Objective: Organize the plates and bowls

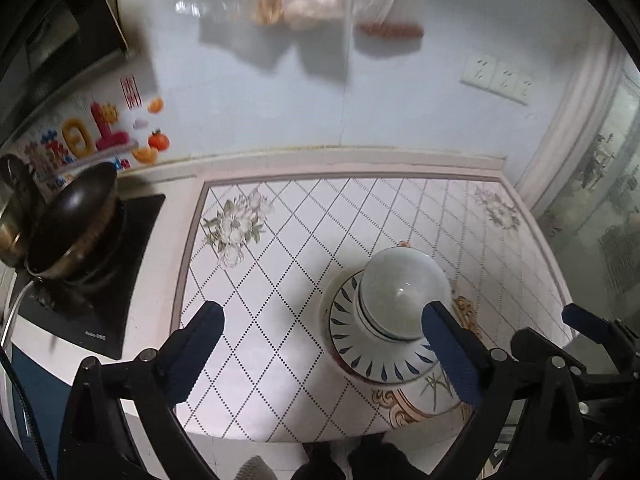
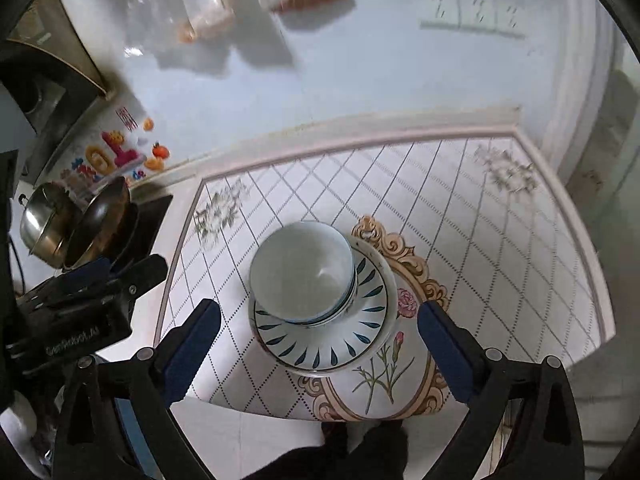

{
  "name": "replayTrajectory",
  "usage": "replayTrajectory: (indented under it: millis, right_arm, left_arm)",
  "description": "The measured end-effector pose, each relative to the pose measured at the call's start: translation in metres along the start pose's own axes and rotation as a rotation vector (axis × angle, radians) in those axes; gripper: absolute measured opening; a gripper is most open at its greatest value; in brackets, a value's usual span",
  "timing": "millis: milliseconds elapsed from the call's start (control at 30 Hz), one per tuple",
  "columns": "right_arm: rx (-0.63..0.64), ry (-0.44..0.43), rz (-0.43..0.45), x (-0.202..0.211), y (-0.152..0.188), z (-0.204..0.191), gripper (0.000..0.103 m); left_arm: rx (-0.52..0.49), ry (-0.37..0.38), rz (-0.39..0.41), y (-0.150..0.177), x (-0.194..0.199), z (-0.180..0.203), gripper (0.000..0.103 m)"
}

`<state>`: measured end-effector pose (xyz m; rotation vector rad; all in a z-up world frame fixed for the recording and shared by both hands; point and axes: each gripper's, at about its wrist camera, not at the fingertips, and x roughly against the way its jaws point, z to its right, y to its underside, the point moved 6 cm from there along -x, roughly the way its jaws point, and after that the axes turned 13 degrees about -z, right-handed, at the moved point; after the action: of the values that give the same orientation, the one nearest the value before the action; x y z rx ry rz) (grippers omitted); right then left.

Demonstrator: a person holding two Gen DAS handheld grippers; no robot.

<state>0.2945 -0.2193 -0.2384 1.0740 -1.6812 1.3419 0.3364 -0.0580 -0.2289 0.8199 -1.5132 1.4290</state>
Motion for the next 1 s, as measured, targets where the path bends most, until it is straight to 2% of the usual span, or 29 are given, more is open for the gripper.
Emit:
replayTrajectory:
  millis: [133,333,467,633,800,1000]
  right_arm:
    - [0.009,0.019,0.044,0.030,0.018,-0.011,0.102]
    - [0.011,-0.011,0.129,0.081,0.049,-0.017,0.102]
    - [0.054,0.002,0.195,0.122,0.075,-0.021,0.103]
    - [0.100,0.023,0.232,0.166,0.114,-0.025,0.103]
    - [0.112,0.035,0.275,0.199,0.151,-0.020,0.103]
    - [0.116,0.032,0.299,0.224,0.179,-0.013,0.103]
  left_arm:
    - [-0.005,0.011,0.050,0.015,0.030,0.002,0.102]
    - [0.024,0.049,0.115,0.044,0.076,0.006,0.102]
    - [0.045,0.003,0.168,0.068,0.110,0.009,0.102]
    - [0.072,-0.055,0.220,0.106,0.151,0.014,0.102]
    - [0.095,-0.084,0.239,0.137,0.174,0.015,0.102]
    - [0.105,-0.110,0.253,0.167,0.191,0.019,0.102]
